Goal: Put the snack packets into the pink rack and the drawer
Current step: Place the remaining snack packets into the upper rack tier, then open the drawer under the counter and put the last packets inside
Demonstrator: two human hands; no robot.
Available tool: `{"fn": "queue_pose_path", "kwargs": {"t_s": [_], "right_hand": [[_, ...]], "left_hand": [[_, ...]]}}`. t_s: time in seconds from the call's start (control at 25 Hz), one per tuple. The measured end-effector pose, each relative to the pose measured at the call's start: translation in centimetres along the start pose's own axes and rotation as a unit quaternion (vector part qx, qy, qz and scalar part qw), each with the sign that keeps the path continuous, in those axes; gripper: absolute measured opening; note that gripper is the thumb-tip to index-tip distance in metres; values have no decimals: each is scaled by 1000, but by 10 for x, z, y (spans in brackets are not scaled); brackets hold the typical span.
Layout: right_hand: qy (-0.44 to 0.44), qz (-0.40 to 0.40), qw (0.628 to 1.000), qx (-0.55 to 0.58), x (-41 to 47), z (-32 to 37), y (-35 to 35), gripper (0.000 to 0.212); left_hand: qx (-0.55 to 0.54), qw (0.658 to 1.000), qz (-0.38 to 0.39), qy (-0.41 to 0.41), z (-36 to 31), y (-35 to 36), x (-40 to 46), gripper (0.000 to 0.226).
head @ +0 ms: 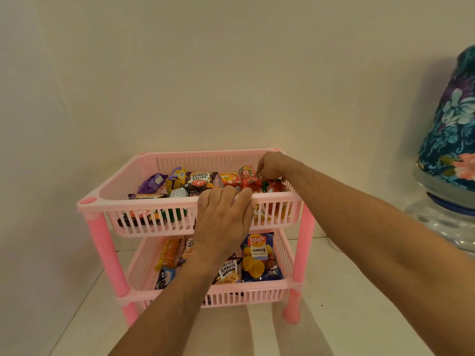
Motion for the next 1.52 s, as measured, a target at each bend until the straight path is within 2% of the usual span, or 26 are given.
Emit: {"fn": "queue_pose_path", "kwargs": {"t_s": [0.24,0.48,0.6,0.68,0.8,0.92,1.04,1.2,1.28,1.4,1.52], "right_hand": [[0,-188,971,151,-25,-14,-18,24],[32,-375,899,223,-100,-61,-20,26],[61,-426,861,273,-146,-81,-7,25],[78,-434,848,294,-178,-93,13,27],[118,-423,847,299,-223,-109,57,32],[162,-354,868,309,-269,-123,112,36],[179,-282,883,330,-313,-128,164,39],[182,-182,915,311,-359,-135,214,50],[171,-136,927,304,-377,-143,230,54],[156,-96,937,298,-399,-154,252,53],[151,-63,937,308,-425,-171,272,48]], "left_hand": [[-7,1000,9,-6,-3,-3,-2,31],[-39,998,36,-27,-8,-12,-1,32],[-55,996,62,-31,-8,-15,-2,38],[-66,995,58,-45,-12,-15,-13,44],[-100,993,56,-3,-34,-12,-50,55],[-221,968,118,32,-72,-12,-103,53],[-329,918,221,18,-108,-17,-155,59],[-394,836,377,50,-154,-31,-217,76],[-425,808,402,63,-175,-43,-244,78],[-436,797,412,66,-196,-54,-271,74],[-413,811,407,75,-214,-61,-291,73]]}}
Point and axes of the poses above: each hand's wrist, its own x-axis towards the middle knuckle, its own y-axis out of the palm, z = x × y, the point moved 1 cm from there along x, towards the middle knuckle, and after that the axes turned 2 degrees about -x, right-handed, at the moved point
